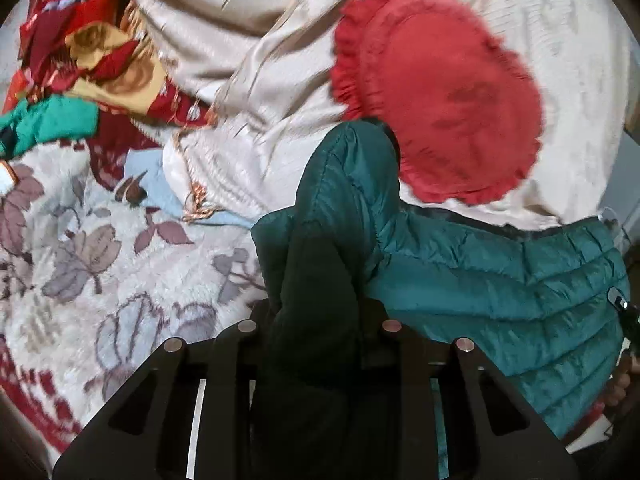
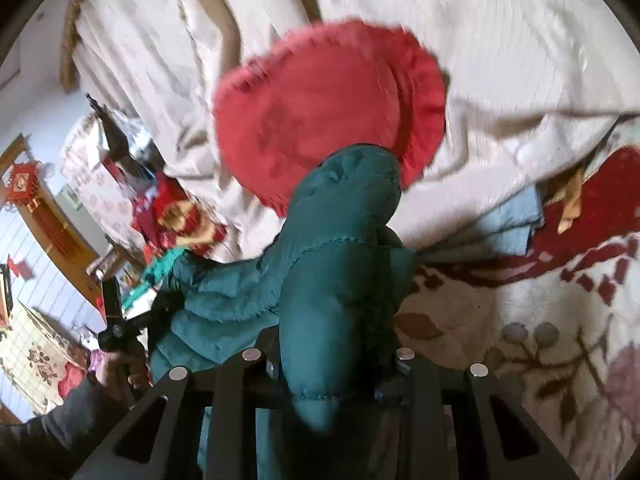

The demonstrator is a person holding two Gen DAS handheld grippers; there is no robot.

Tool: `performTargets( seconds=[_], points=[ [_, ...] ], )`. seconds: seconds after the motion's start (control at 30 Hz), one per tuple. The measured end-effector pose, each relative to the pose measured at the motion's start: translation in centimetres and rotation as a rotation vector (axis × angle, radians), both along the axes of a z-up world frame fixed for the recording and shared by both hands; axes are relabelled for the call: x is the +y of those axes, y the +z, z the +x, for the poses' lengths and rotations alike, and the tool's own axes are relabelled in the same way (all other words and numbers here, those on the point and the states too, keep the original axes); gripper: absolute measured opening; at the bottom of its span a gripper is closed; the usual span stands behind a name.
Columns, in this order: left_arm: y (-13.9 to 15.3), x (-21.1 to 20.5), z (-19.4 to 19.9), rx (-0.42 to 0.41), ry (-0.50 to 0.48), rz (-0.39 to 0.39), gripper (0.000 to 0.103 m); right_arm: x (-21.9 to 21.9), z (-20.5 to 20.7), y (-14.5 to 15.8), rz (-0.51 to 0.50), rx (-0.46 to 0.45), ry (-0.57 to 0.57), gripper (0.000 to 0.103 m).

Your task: Fold large clothes

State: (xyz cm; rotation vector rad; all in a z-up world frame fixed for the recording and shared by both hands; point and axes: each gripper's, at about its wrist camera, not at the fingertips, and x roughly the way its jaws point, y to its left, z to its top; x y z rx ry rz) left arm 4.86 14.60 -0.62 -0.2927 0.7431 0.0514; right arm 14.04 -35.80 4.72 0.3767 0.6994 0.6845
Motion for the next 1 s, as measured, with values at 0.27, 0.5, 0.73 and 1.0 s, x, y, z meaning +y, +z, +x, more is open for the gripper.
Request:
performTargets(
  seconds=[0.27,0.5,0.73,1.0],
  points=[
    [4.7,-4.1,-3.1,0.0,-0.098,-0.129,0.025,-6.9,-6.3,3.3,0.15,-0.076,-0.056,0.027],
    [-1.1,-6.7,2.0,0.109,-0.134,-0.141,0.027,-9.9,-5.1,0.2,0.101,0.044,-0.112,0.028],
    [-4.8,-5.2,3.4,0.189,-0.077,-0.169,0.055,-11.3,0.7,-6.3,0.052,0.376,-0.228,0.052],
    [-1.0,-2.8,1.4,0.085,-0.001,-0.16,0.057,-15.3,-2.3,-3.0,0.127,0.254,-0.424,0.064]
  ],
)
